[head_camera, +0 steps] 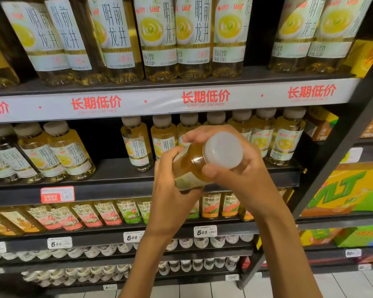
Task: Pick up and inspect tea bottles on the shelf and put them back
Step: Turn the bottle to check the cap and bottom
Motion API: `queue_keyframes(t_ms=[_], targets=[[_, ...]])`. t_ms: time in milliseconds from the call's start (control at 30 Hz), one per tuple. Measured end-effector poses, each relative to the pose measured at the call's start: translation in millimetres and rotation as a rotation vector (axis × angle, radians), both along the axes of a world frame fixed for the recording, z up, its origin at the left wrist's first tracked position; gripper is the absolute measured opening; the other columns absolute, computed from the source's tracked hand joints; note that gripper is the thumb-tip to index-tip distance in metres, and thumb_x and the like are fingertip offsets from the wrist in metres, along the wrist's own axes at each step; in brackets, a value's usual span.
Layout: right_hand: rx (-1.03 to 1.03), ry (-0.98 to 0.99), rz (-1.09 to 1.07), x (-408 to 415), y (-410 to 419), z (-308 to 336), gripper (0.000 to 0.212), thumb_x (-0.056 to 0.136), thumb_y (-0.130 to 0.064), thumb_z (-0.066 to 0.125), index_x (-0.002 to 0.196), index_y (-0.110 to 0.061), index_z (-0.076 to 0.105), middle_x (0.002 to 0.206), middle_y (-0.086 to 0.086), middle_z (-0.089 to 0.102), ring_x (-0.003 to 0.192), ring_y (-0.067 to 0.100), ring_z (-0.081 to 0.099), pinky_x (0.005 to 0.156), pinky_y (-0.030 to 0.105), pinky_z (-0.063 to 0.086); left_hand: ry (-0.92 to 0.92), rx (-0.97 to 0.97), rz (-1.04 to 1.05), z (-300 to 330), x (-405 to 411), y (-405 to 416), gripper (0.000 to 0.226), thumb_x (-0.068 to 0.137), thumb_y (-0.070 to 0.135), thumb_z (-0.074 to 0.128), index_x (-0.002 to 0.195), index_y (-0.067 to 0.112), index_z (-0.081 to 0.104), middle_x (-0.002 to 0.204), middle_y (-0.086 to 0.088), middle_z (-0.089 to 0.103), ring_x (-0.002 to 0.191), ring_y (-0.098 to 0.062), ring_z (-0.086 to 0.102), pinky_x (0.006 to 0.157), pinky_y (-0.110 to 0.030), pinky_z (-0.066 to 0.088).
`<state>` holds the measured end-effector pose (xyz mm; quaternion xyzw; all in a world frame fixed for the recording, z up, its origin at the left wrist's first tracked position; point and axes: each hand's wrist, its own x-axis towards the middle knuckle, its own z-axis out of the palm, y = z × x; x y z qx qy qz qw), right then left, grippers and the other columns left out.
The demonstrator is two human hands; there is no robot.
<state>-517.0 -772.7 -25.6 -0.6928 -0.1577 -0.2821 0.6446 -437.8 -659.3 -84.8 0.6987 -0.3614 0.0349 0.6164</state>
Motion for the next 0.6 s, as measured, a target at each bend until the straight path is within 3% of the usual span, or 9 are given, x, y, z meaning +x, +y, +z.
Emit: queue_keyframes(t_ms=[100, 233, 367, 433, 500, 600], targets=[[-0.108, -0.083, -0.004, 0, 5, 2, 0.03, 0.074, -0.011, 0.07, 0.102, -0.014, 0.059, 0.115, 0.001, 0.061, 0.116, 0.018, 0.057, 0.092, 0.028, 0.046, -0.092, -0.035, 0.087, 2, 1, -3, 0.059, 0.068, 0.042, 0.07, 0.119, 0.051, 0.041, 0.124, 0.023, 0.043, 0.12, -0.024, 0.049, 0.09, -0.046, 0.053], [-0.255, -0.137, -0.004, -1, 4, 4, 0.033, 0.072, -0.008, 0.072, 0.101, -0.012, 0.058, 0.115, 0.003, 0.058, 0.115, 0.014, 0.056, 0.094, 0.025, 0.044, 0.095, -0.168, -0.031, 1, 3, -4, 0.053, 0.068, 0.04, 0.064, 0.119, 0.033, 0.051, 0.122, -0.001, 0.056, 0.116, -0.027, 0.056, 0.088, -0.055, 0.051], [-0.279, -0.135, 0.005, -1, 2, 7, 0.037, 0.07, -0.011, 0.078, 0.103, -0.009, 0.06, 0.115, 0.003, 0.059, 0.114, 0.014, 0.056, 0.094, 0.026, 0.044, 0.135, -0.14, -0.102, 2, 8, -2, 0.06, 0.069, 0.045, 0.065, 0.124, 0.024, 0.051, 0.125, -0.004, 0.056, 0.119, -0.026, 0.055, 0.091, -0.053, 0.05], [-0.252, -0.122, -0.012, 1, 2, 7, 0.032, 0.072, -0.014, 0.078, 0.099, -0.01, 0.061, 0.111, 0.005, 0.062, 0.11, 0.017, 0.06, 0.092, 0.028, 0.046, 0.122, -0.113, -0.132, 1, 6, -2, 0.062, 0.071, 0.041, 0.068, 0.127, 0.025, 0.048, 0.124, 0.004, 0.057, 0.119, -0.02, 0.056, 0.091, -0.045, 0.053], [-0.134, -0.078, -0.063, 3, 3, 8, 0.026, 0.073, -0.014, 0.075, 0.096, -0.016, 0.064, 0.102, 0.005, 0.067, 0.103, 0.017, 0.064, 0.087, 0.027, 0.05, 0.06, -0.078, -0.14, -2, 1, -2, 0.069, 0.066, 0.034, 0.077, 0.126, 0.038, 0.043, 0.118, 0.018, 0.059, 0.113, -0.009, 0.059, 0.085, -0.029, 0.056], [0.101, -0.018, -0.175, 6, 1, 7, 0.018, 0.076, -0.025, 0.067, 0.093, -0.018, 0.066, 0.098, 0.006, 0.07, 0.095, 0.016, 0.066, 0.077, 0.023, 0.053, 0.143, -0.095, -0.193, -4, -4, -3, 0.066, 0.061, 0.032, 0.083, 0.115, 0.038, 0.045, 0.107, 0.013, 0.066, 0.098, -0.009, 0.067, 0.072, -0.022, 0.056]])
